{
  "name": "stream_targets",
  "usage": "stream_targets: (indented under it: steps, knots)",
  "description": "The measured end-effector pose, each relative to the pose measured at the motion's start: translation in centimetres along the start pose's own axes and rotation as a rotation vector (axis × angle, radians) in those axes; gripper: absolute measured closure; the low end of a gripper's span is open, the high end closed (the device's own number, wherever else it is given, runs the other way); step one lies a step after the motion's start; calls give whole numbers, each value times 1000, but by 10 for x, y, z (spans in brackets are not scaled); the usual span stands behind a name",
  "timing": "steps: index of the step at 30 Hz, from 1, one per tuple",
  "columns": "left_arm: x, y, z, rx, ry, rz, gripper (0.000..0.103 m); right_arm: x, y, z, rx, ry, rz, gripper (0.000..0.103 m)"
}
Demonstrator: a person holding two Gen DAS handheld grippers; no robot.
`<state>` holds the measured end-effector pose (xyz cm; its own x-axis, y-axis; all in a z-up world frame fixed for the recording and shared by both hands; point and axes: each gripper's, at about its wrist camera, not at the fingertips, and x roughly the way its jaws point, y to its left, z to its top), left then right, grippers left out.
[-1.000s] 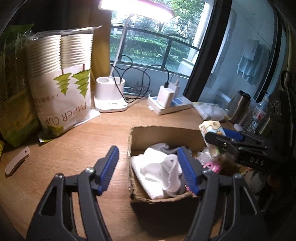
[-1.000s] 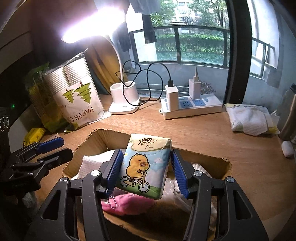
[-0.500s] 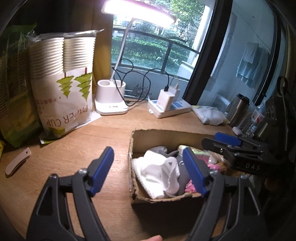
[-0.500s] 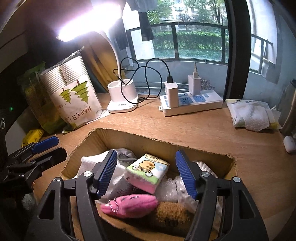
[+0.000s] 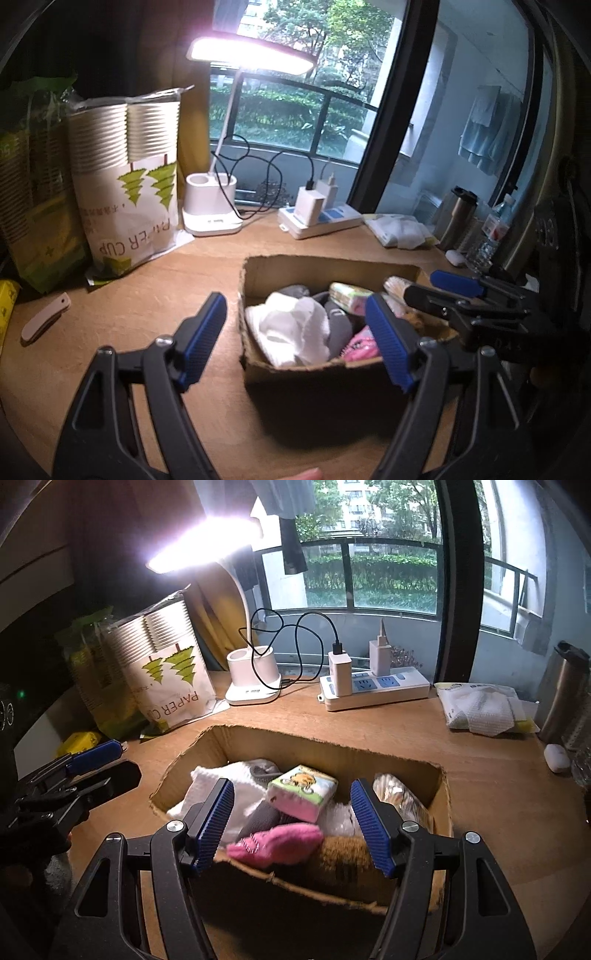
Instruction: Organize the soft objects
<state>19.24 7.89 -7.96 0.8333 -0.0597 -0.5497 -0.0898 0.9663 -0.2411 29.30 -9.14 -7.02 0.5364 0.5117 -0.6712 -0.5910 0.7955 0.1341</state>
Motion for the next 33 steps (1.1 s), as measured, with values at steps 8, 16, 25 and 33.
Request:
stream_targets:
  steps: [8, 16, 25, 33]
  knots:
    - [-15, -13, -13, 14, -1, -21, 24, -23, 4, -21, 5, -7, -13, 34]
    - [-34, -22, -26, 30, -8, -30, 24, -43, 8, -38, 13, -25, -26, 34]
    - [-61, -33, -38, 55, -38, -31, 23, -72, 17, -55, 5, -62, -50, 34]
    - [-91, -42, -44, 84, -92, -27, 6, -106, 27, -69, -16, -130, -123, 32]
